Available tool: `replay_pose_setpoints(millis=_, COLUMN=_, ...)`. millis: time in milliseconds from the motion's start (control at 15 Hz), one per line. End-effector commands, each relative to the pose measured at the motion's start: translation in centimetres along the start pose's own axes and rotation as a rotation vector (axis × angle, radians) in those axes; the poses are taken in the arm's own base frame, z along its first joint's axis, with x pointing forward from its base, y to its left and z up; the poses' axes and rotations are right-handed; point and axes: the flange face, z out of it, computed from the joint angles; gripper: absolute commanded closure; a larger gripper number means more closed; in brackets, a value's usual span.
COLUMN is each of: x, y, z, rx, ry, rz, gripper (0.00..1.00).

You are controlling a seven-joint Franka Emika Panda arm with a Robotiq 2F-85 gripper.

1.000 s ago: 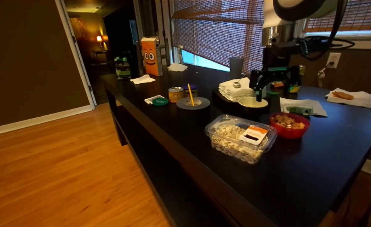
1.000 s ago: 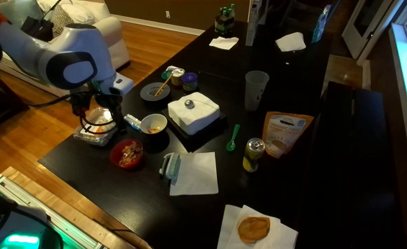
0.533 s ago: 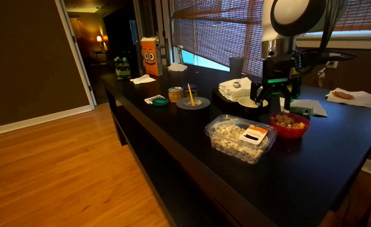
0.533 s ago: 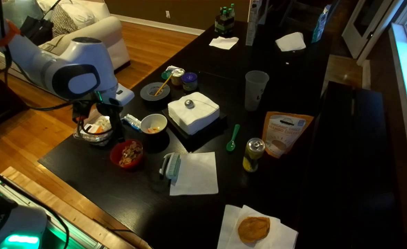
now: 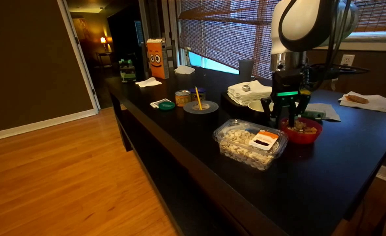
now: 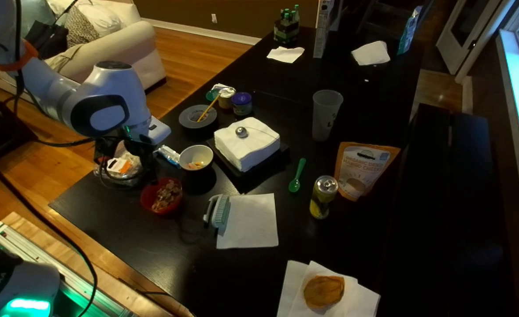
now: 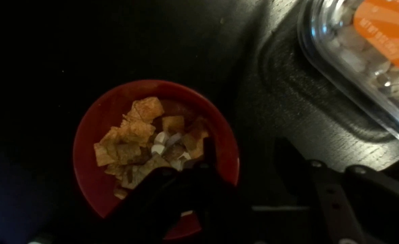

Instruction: Move the pink bowl to the left

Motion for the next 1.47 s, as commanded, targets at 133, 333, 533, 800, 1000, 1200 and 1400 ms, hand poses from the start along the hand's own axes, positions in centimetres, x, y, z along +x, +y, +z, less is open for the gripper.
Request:
replay_pose_setpoints(millis=133, x=0.4, y=-0.3, z=0.6, rx=0.021, ry=0.034, rz=0.036, gripper=0.63)
replay_pose_setpoints(millis=333, x=0.6, y=-0.1, z=0.8, rx=0.023, ry=0.040, rz=0.045, gripper=0.65)
replay_pose_setpoints(millis=533, x=0.8, y=0.0, z=1.0, rx=0.017, ry=0.038, rz=0.050, gripper=0.73)
replay_pose_setpoints(millis=800, x=1.0, y=0.3, z=1.3, rx=0.011, ry=0.034, rz=0.056, gripper=0.80)
replay_pose_setpoints(millis=1000, x=1.0, y=0.3, z=1.4, rx=0.007, ry=0.032, rz=0.055, gripper=0.98)
replay_pose_setpoints(millis=1200, x=0.8, y=0.1, z=1.1, rx=0.002, ry=0.034, rz=0.051, gripper=0.99)
replay_pose_setpoints(millis=1400, x=0.2, y=-0.1, z=0.3, rx=-0.010, ry=0.066, rz=0.044, gripper=0.99)
